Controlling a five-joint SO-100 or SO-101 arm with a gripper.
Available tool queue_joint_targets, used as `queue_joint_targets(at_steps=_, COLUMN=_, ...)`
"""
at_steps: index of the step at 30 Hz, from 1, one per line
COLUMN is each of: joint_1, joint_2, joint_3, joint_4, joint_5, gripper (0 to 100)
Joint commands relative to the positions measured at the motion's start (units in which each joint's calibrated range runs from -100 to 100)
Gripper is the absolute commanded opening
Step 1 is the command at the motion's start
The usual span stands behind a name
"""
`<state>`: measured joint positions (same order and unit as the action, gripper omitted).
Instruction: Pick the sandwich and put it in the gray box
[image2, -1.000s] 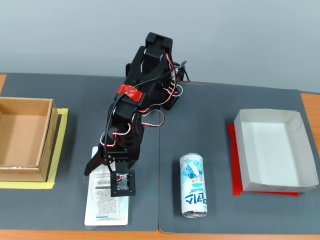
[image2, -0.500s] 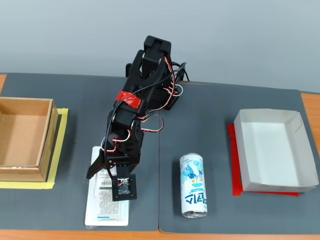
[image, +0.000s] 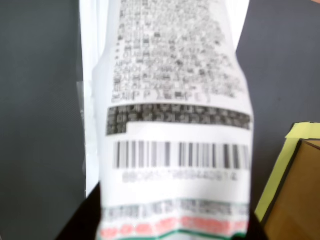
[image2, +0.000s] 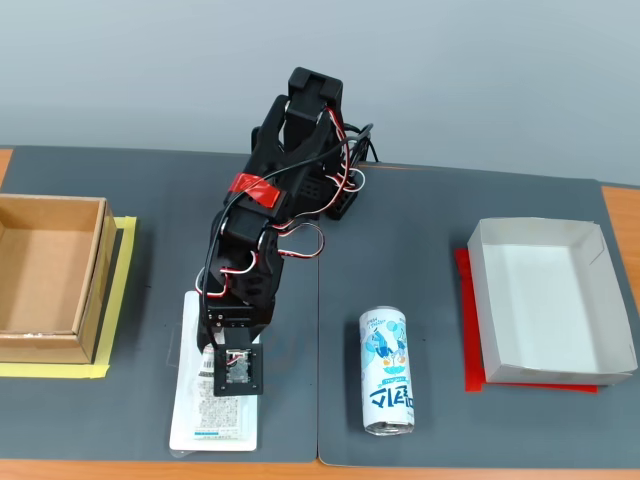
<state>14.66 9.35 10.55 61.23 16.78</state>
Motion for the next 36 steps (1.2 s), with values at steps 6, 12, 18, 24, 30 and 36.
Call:
queue_joint_targets(at_steps=6, joint_1=1.9, joint_2=-2.4, joint_3=2.3, joint_4=-0.3, joint_5=0.0, gripper=2)
queue_joint_targets(at_steps=12, joint_1=1.2, joint_2=-7.9, joint_3=2.3, joint_4=-0.3, joint_5=-0.5, gripper=2)
queue_joint_targets(at_steps=18, joint_1=-2.5, joint_2=-15.2, joint_3=2.3, joint_4=-0.3, joint_5=-0.5, gripper=2)
queue_joint_targets(at_steps=24, joint_1=-7.0, joint_2=-22.7, joint_3=2.3, joint_4=0.2, joint_5=-0.6, gripper=2)
queue_joint_targets(at_steps=30, joint_1=-11.6, joint_2=-29.7, joint_3=2.3, joint_4=0.4, joint_5=-0.6, gripper=2)
queue_joint_targets(at_steps=36, joint_1=-17.1, joint_2=-35.8, joint_3=2.3, joint_4=0.4, joint_5=-0.6, gripper=2)
